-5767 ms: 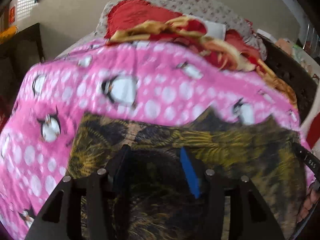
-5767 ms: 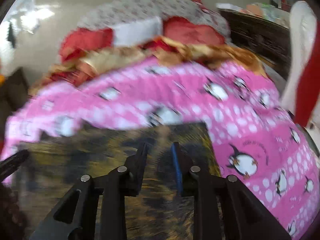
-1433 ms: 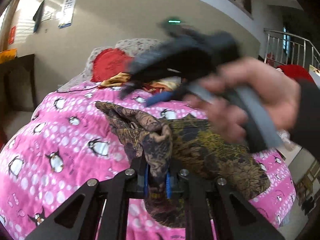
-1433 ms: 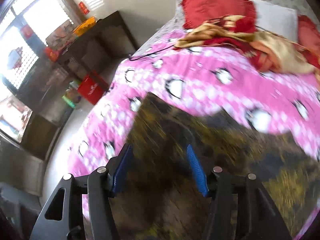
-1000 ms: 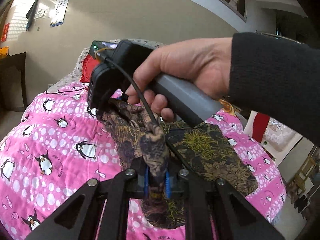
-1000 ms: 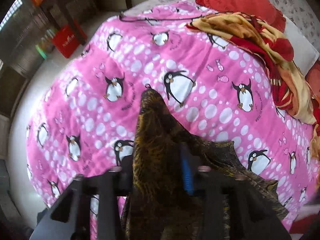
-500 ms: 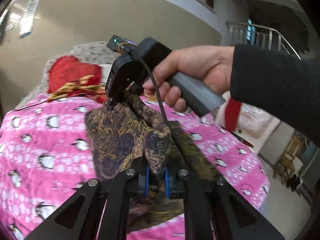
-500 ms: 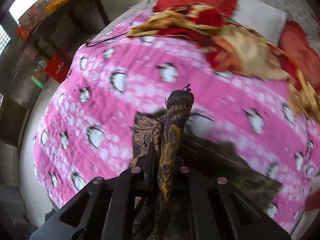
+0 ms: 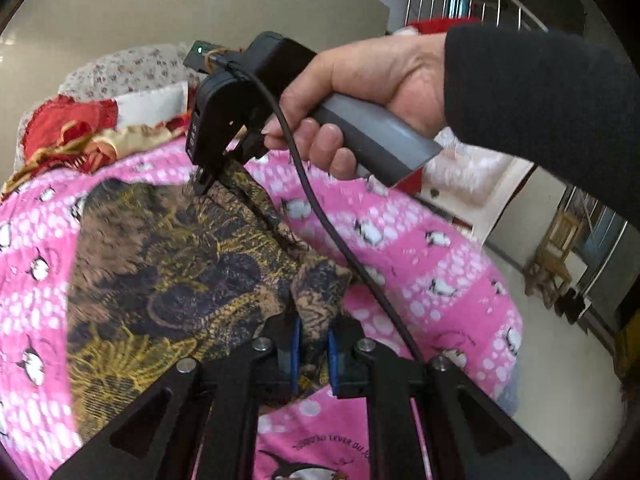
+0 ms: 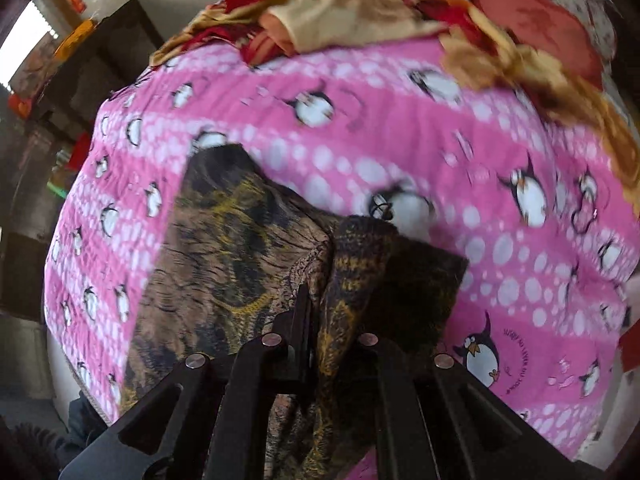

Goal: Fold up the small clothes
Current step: 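Press the folded shirt flat with both grippers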

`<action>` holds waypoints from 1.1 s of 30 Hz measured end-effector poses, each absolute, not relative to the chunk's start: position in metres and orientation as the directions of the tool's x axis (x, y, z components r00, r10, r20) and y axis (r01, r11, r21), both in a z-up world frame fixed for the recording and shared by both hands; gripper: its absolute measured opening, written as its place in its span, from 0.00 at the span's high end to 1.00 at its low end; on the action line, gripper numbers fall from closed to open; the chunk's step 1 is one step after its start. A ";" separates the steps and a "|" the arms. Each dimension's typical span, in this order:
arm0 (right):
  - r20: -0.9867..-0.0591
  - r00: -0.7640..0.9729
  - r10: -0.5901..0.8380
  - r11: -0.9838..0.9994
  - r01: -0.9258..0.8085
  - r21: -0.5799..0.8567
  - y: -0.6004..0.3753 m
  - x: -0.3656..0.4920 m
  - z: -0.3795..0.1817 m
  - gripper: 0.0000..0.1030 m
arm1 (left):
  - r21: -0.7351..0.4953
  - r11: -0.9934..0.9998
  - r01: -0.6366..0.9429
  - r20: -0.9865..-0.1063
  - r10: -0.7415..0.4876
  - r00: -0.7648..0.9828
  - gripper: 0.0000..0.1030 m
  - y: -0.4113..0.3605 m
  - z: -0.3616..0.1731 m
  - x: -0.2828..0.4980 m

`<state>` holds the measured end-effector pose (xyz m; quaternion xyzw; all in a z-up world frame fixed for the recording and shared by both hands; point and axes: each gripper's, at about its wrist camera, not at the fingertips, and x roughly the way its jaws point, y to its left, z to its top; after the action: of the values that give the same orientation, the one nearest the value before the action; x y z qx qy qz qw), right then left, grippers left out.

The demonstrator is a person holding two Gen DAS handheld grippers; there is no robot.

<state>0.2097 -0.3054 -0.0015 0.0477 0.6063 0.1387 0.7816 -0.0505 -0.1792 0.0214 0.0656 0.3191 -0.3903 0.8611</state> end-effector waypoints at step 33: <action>-0.752 0.618 0.230 0.973 -0.117 0.201 -0.261 -0.010 -0.040 0.85 | -0.200 0.825 0.528 -0.720 -0.490 0.492 0.95 -0.061 -0.001 -0.003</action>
<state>-0.0100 -0.2615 -0.0400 0.0660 0.4260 0.0967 0.8971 -0.0028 -0.0608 -0.0007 0.0238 0.4089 -0.2948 0.8634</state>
